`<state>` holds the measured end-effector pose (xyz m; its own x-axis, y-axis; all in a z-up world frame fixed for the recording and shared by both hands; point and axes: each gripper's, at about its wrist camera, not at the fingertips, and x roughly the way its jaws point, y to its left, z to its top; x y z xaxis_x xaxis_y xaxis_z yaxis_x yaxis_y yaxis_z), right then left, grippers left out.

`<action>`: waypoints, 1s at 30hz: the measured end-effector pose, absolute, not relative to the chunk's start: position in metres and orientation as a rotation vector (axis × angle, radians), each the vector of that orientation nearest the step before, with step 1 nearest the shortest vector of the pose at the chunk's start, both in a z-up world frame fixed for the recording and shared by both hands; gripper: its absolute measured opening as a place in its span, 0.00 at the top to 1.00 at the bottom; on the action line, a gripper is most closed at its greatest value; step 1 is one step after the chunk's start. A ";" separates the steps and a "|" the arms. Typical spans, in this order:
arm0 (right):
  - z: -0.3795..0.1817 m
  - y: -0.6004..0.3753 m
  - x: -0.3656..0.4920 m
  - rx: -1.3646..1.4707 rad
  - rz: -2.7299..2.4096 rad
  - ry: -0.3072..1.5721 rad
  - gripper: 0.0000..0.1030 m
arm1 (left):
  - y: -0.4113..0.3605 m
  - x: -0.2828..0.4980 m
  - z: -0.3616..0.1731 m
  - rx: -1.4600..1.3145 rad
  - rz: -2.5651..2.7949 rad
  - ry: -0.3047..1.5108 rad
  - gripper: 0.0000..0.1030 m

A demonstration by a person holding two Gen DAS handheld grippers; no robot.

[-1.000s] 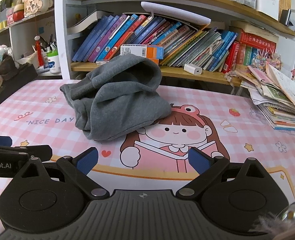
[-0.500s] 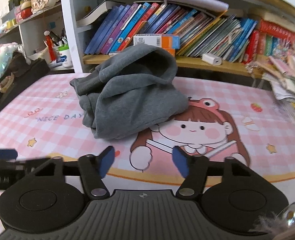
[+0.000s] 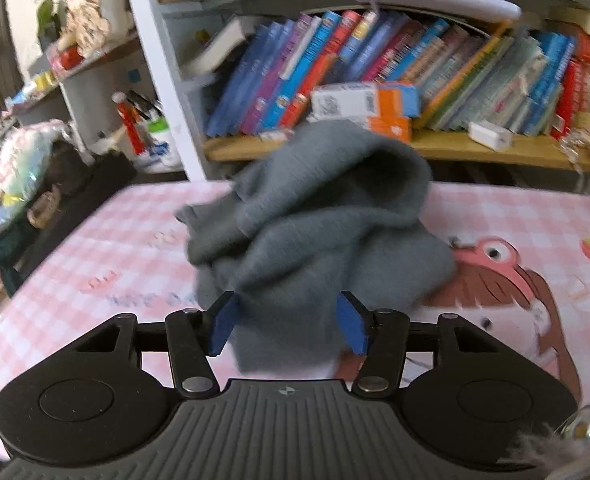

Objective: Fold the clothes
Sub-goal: 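Reach the right tool to the grey sweatshirt and close on its fabric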

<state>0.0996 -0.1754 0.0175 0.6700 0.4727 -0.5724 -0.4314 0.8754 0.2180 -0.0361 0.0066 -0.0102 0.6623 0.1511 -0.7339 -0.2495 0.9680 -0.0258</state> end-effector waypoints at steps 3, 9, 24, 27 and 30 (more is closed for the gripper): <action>0.021 -0.159 0.108 0.019 0.491 0.667 0.46 | 0.005 -0.038 -0.008 -0.114 0.237 0.814 0.00; 0.005 -0.157 0.132 0.007 0.371 0.734 0.54 | 0.005 -0.039 -0.005 -0.111 0.242 0.810 0.00; -0.020 -0.230 0.091 0.304 0.448 0.945 0.83 | 0.027 -0.021 -0.002 -0.185 0.256 0.771 0.00; -0.022 -0.226 0.074 0.346 0.493 1.009 0.83 | 0.033 -0.017 -0.002 -0.206 0.244 0.768 0.00; -0.023 -0.216 0.063 0.404 0.517 1.070 0.82 | 0.039 -0.017 -0.002 -0.202 0.214 0.761 0.00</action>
<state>0.0628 -0.2157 -0.0227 0.3819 0.5804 -0.7192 -0.2021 0.8118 0.5478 -0.0168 0.0392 -0.0020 0.7041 0.1185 -0.7001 -0.2643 0.9589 -0.1035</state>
